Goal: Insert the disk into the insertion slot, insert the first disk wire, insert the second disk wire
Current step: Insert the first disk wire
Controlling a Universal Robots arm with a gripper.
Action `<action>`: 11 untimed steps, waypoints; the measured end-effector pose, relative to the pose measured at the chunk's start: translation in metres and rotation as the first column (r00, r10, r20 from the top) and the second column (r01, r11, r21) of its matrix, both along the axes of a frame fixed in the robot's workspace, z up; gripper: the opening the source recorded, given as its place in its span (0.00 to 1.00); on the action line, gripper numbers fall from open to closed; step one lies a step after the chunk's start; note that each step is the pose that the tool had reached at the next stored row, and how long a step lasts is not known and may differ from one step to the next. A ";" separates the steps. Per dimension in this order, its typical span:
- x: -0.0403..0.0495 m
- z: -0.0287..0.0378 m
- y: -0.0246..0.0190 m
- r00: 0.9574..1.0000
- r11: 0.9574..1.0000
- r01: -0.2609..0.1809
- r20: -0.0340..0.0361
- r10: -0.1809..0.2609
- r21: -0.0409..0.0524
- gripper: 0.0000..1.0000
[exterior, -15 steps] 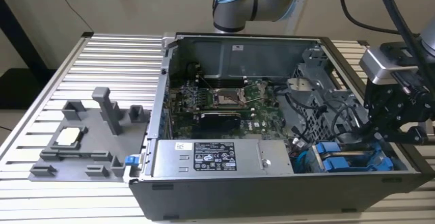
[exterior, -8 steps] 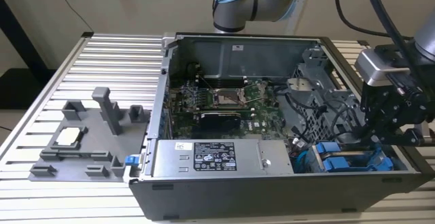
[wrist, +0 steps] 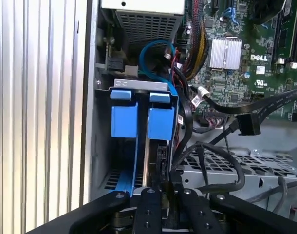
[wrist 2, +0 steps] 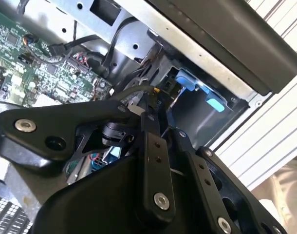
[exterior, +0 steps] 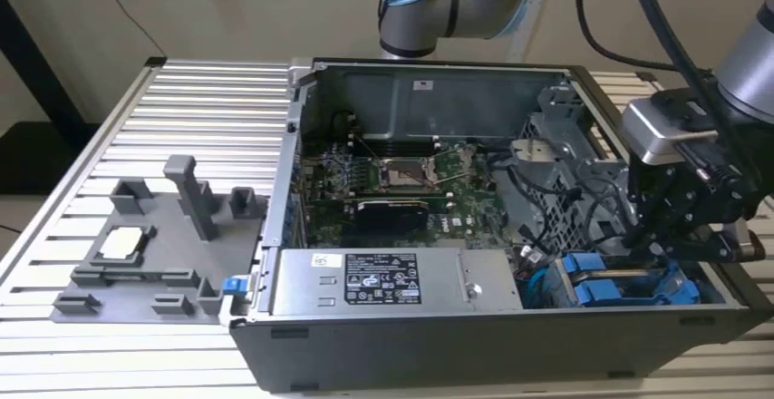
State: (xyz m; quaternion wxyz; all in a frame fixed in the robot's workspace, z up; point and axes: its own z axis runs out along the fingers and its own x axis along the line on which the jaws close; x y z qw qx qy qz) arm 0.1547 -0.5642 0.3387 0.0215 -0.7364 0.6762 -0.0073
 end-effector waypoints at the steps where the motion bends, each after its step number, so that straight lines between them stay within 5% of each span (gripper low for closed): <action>1: 0.0000 -0.0001 -0.0002 1.000 1.000 -0.009 0.000 0.009 0.000 0.19; 6: 0.0000 -0.0002 -0.0058 1.000 1.000 -0.010 0.000 0.010 0.000 0.19; 11: 0.0000 -0.0001 -0.0056 1.000 1.000 -0.007 0.000 0.007 0.001 0.19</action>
